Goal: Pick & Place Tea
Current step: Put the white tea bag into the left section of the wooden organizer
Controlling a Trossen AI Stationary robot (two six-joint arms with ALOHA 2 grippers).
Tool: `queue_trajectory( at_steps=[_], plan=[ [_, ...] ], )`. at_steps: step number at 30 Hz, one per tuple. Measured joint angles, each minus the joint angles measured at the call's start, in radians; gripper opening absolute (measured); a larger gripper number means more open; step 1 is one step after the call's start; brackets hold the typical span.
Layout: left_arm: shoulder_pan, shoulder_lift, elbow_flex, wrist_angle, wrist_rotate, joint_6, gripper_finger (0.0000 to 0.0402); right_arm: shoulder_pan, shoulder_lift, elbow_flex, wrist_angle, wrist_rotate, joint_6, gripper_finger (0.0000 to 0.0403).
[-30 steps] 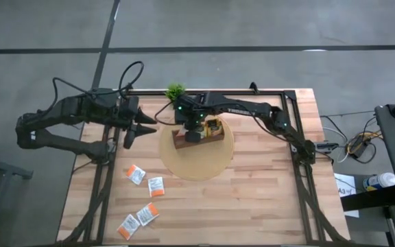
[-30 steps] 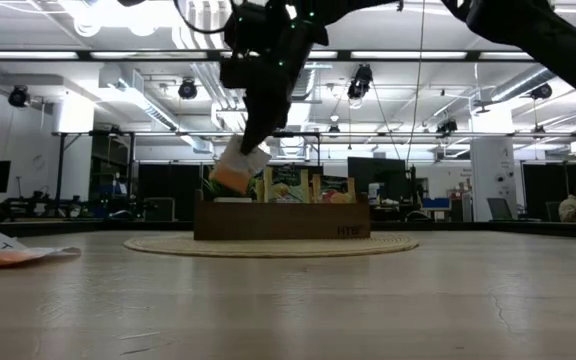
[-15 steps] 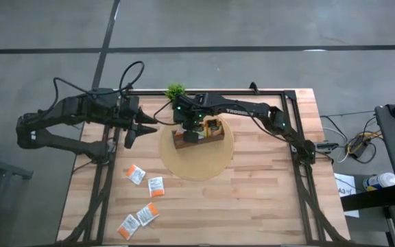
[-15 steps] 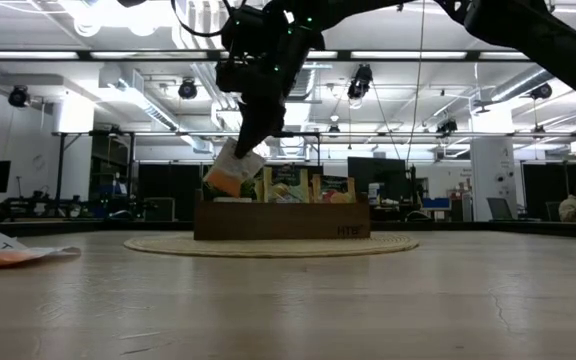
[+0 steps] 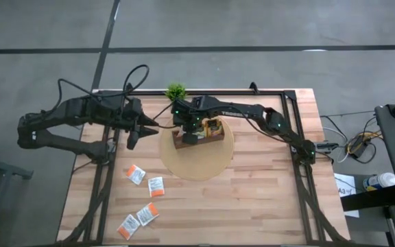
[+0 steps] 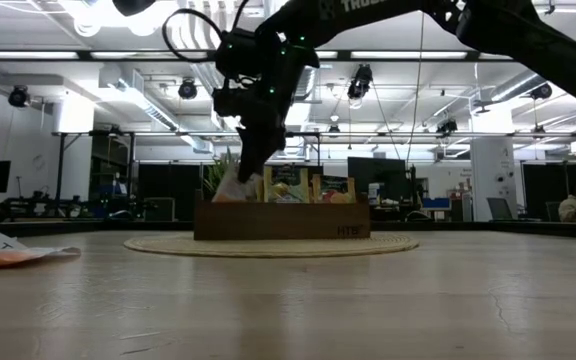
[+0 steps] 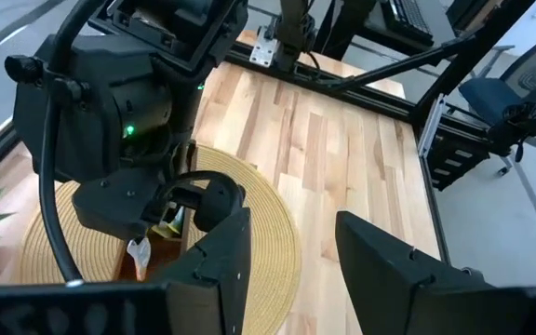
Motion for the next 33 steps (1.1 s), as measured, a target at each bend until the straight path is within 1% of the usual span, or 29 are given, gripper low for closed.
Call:
queue_trajectory(
  at_steps=[16, 20, 24, 33],
  plan=[
    [0.000, 0.000, -0.001, 0.013, -0.004, -0.003, 0.0151, -0.002, 0.001, 0.009, 0.008, 0.000, 0.003, 0.0008],
    [0.001, 0.012, -0.001, 0.016, -0.048, -0.002, 0.0151, 0.002, 0.000, 0.037, -0.021, 0.000, 0.003, 0.0008],
    [0.001, 0.029, -0.001, 0.016, -0.091, 0.016, 0.0151, 0.009, -0.008, 0.107, -0.075, 0.000, -0.004, 0.0008],
    [0.000, 0.090, -0.001, 0.023, -0.097, 0.030, 0.0152, 0.026, -0.140, 0.096, -0.092, 0.006, 0.006, 0.0008]
  ],
)
